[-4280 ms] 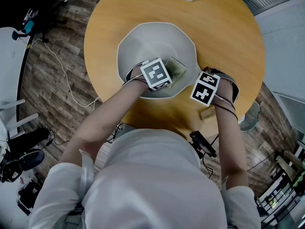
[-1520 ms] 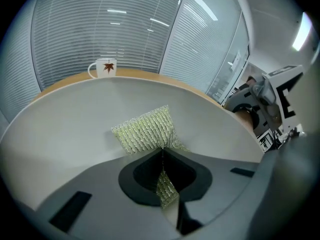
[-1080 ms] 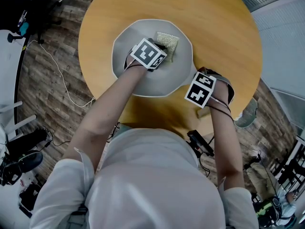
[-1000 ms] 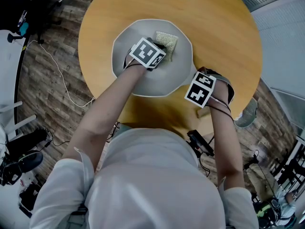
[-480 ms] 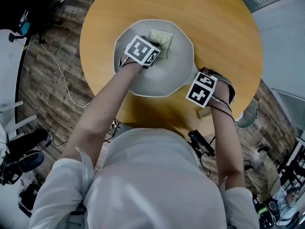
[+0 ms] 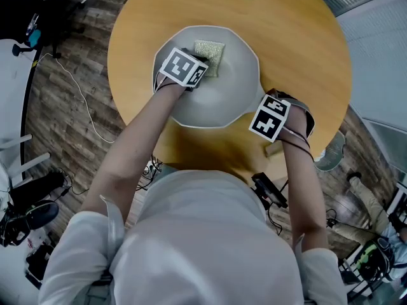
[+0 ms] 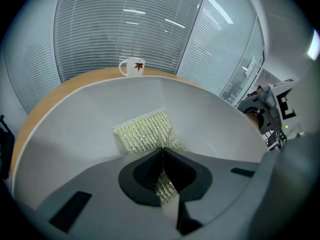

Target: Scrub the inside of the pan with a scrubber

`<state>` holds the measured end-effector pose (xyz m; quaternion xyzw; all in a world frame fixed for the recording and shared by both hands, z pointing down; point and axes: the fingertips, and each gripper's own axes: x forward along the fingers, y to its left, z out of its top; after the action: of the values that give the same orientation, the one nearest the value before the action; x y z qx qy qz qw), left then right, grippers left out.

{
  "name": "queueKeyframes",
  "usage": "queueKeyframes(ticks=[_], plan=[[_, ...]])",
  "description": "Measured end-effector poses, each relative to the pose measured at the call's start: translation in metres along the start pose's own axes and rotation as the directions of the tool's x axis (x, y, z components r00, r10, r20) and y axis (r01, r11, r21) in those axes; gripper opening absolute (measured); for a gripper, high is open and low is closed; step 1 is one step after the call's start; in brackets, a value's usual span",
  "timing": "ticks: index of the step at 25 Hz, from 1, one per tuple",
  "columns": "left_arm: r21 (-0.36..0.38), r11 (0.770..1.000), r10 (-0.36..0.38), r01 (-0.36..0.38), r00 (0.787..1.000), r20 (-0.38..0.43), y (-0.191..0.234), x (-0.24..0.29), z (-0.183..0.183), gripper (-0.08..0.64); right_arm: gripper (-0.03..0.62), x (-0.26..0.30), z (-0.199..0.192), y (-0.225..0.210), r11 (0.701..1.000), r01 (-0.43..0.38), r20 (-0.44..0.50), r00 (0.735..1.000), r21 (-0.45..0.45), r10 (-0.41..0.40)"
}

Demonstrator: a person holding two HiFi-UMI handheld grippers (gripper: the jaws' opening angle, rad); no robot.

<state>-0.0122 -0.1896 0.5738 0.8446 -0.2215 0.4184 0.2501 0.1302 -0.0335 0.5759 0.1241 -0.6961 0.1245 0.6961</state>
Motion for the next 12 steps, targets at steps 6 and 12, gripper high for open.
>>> queueKeyframes(ticks=[6, 12], plan=[[-0.001, 1.0, 0.013, -0.013, 1.0, -0.005, 0.004, -0.003, -0.005, 0.018, 0.181, 0.001, 0.001, -0.001, 1.0, 0.0, 0.004, 1.0, 0.003, 0.0], [0.008, 1.0, 0.016, -0.016, 0.999, -0.038, 0.001, -0.006, -0.013, 0.018, 0.181, 0.002, 0.0, -0.003, 1.0, 0.001, 0.002, 1.0, 0.002, -0.001]])
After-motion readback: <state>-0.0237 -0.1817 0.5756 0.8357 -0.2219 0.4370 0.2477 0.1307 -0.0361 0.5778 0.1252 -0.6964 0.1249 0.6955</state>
